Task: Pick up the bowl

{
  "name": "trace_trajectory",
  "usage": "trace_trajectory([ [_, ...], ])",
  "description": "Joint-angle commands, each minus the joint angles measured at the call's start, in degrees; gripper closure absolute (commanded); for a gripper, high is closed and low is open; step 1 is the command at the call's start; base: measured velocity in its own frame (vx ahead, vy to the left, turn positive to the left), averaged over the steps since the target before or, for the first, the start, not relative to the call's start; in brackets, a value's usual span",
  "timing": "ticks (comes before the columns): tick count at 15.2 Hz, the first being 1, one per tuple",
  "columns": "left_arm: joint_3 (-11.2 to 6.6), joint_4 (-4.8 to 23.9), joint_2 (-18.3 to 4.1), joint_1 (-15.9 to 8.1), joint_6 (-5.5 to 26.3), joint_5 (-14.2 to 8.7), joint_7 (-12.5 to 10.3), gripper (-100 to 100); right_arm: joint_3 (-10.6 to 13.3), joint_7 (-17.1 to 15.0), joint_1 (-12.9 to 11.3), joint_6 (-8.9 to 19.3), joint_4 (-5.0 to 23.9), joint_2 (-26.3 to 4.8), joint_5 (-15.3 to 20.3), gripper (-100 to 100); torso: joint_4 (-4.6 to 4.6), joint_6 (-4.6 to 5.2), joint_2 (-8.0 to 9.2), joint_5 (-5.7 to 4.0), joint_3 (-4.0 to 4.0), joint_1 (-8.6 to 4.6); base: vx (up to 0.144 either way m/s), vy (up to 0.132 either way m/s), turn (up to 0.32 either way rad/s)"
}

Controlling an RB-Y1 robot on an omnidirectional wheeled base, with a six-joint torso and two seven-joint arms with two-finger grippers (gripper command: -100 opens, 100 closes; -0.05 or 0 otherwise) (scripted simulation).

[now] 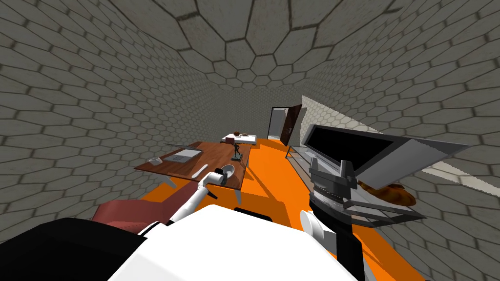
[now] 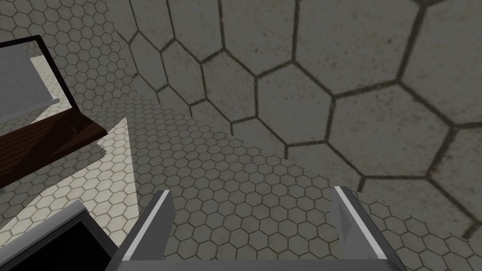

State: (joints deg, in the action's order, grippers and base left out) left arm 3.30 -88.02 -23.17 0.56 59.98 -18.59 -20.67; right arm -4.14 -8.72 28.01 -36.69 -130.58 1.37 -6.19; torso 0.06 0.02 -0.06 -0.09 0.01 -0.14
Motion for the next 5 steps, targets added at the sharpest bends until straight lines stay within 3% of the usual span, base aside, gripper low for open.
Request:
trace_trajectory([
  [1,0.06,-1.9,-0.6,0.9,0.9,-0.4,-0.2,100,0.0,0.0,0.0,0.0,0.0,0.0,0.0,0,0.00,0.00,0.00,0.00,0.00,0.00,0.022,-0.017,0.020],
  [4,0.15,-4.7,-1.3,2.3,2.1,-1.0,-0.4,100,0.0,0.0,0.0,0.0,0.0,0.0,0.0,0,0.03,0.00,0.06,-0.01,0.05,-0.01,0.017,-0.014,0.024],
  [5,0.12,-3.7,-1.0,1.8,1.7,-0.7,-0.4,100,0.0,0.0,0.0,0.0,0.0,0.0,0.0,0,0.05,-0.01,0.07,-0.02,0.06,-0.02,0.011,-0.009,0.016],
])
